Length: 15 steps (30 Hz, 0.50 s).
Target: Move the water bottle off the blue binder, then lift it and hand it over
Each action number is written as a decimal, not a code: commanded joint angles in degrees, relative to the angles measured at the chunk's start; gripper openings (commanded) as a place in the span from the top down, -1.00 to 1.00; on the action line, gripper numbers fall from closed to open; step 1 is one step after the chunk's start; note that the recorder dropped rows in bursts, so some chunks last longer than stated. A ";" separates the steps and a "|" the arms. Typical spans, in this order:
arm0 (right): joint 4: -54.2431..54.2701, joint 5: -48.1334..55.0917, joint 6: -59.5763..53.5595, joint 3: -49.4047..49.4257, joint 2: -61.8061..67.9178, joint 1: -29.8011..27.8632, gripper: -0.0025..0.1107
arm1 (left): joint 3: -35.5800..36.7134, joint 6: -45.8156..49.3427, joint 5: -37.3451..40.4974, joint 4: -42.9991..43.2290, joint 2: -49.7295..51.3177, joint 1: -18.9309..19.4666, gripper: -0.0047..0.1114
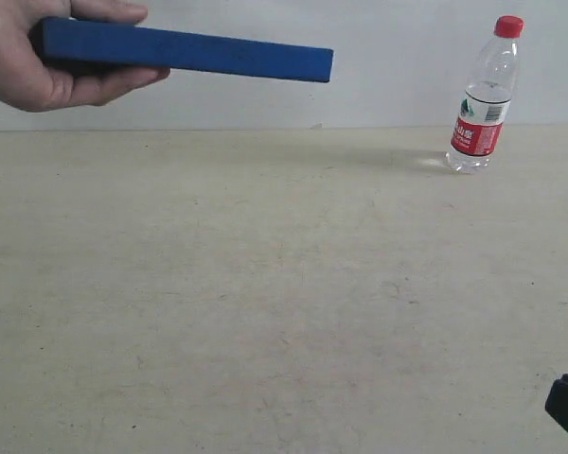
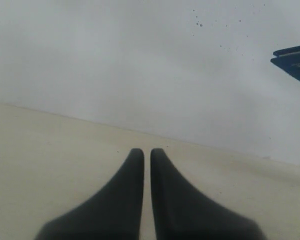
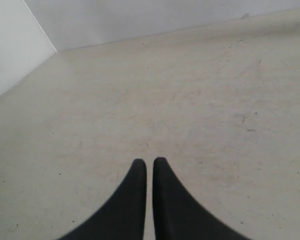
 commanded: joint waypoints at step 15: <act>-62.71 -12.19 53.67 0.27 -0.21 -0.12 0.93 | -0.17 -0.37 -0.04 -0.06 -0.10 -0.04 0.84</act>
